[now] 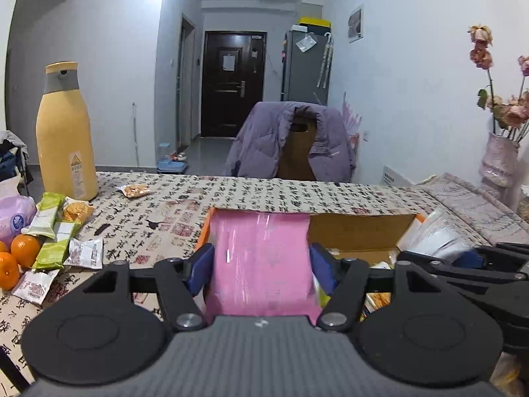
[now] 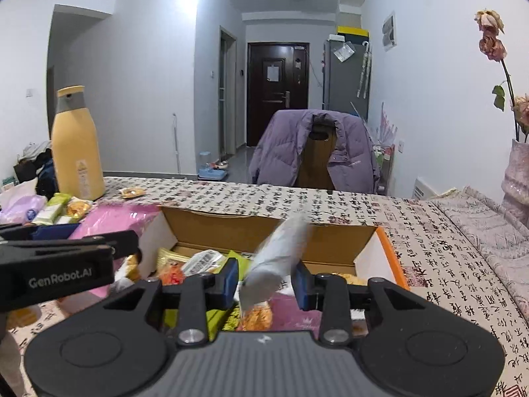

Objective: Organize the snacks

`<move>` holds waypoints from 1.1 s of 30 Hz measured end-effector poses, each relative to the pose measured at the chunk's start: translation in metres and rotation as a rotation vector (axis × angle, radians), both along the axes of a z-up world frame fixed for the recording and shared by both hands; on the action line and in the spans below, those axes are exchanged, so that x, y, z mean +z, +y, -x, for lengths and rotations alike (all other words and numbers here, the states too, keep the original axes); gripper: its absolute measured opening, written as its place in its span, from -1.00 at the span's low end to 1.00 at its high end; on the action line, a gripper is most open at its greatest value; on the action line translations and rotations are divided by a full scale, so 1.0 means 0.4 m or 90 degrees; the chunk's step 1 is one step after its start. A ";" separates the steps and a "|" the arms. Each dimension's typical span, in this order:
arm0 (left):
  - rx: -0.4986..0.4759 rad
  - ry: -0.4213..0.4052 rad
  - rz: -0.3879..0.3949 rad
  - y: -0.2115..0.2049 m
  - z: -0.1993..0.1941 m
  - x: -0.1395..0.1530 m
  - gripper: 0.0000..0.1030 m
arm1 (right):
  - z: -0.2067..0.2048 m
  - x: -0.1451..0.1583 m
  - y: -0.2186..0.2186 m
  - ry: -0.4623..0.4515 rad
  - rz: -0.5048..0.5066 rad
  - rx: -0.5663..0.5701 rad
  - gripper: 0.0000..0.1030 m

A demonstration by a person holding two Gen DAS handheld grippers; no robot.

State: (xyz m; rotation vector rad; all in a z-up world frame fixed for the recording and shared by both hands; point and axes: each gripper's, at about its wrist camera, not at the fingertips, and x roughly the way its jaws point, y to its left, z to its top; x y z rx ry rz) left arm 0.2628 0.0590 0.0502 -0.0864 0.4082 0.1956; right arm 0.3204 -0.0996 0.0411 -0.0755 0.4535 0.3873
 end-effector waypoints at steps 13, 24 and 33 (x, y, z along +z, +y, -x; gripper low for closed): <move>0.005 -0.047 0.018 0.024 0.087 0.011 1.00 | 0.065 -0.021 -0.082 -0.023 -0.016 -0.041 1.00; -0.054 -0.056 0.022 -0.007 0.314 -0.008 1.00 | 0.298 -0.022 -0.166 -0.063 -0.034 -0.005 1.00; -0.071 -0.041 -0.004 -0.034 0.475 -0.073 1.00 | 0.461 -0.071 -0.232 -0.030 -0.054 0.011 1.00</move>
